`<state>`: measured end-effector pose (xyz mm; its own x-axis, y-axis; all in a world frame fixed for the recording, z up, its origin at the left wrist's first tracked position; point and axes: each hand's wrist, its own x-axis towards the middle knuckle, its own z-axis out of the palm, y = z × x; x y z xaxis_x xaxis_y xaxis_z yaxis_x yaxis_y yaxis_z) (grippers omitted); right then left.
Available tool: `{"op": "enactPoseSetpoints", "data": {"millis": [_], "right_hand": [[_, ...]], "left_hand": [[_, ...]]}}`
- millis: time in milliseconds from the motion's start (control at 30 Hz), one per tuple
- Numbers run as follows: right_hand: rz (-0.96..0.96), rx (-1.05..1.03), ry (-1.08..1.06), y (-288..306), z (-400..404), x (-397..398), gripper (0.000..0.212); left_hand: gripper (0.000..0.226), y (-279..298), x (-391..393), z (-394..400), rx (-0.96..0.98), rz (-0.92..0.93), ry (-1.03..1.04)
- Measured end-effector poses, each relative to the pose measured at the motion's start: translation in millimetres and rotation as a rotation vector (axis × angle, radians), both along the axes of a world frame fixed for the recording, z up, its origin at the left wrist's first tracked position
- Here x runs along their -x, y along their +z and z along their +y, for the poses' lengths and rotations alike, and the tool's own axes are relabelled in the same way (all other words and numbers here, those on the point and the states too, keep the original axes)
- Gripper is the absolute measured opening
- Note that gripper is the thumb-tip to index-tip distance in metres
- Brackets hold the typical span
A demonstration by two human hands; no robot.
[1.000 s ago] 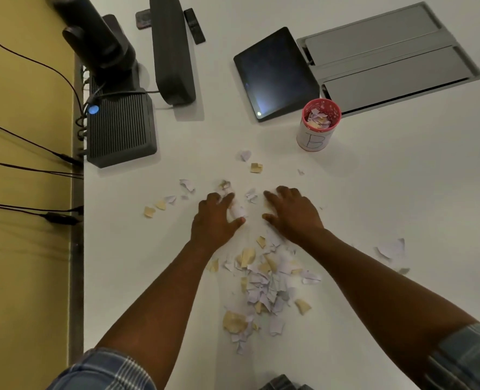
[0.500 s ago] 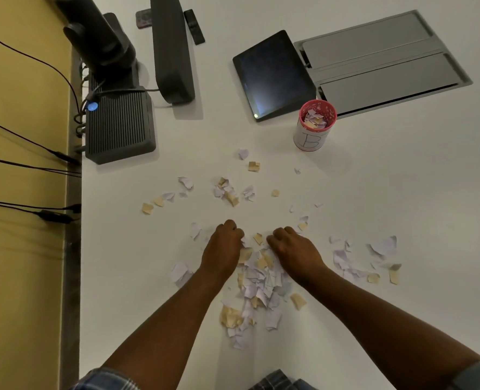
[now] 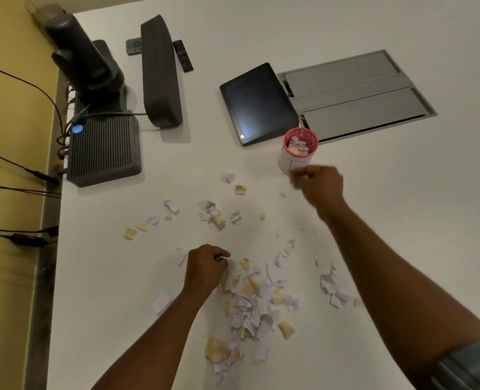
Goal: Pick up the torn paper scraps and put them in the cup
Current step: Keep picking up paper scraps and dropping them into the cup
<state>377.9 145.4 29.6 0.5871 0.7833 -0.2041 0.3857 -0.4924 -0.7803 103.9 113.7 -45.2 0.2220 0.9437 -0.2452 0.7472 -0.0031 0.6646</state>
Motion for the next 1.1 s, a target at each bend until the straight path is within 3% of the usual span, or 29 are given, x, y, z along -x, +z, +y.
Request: {"op": "enactPoseSetpoints", "data": {"millis": [167,233,400,500,733,1100], "right_hand": [[-0.278,-0.075,0.037,24.2,70.0,-43.9,0.017],[-0.448,0.062,0.177,17.6,89.7,-52.2,0.019],[-0.636,0.379,0.432,1.2,114.7,-54.2,0.035],[-0.733,0.456,0.439,-1.0,120.5,-53.2,0.043],[-0.798,0.615,0.532,-8.7,133.4,-54.8,0.057],[-0.608,0.781,0.457,-23.8,144.0,-52.1,0.058]], "left_hand": [[0.016,-4.6,-3.8,1.0,0.034,-0.026,0.053],[0.016,-6.6,-4.9,0.2,0.038,-0.040,0.073],[0.016,-9.2,-4.8,-0.8,0.049,-0.059,0.115],[0.017,-8.0,-3.8,-1.3,0.043,-0.064,0.113],[0.018,-5.9,-1.5,-1.9,0.050,-0.067,0.126],[0.017,0.6,-3.2,-0.6,0.069,-0.055,0.139]]}}
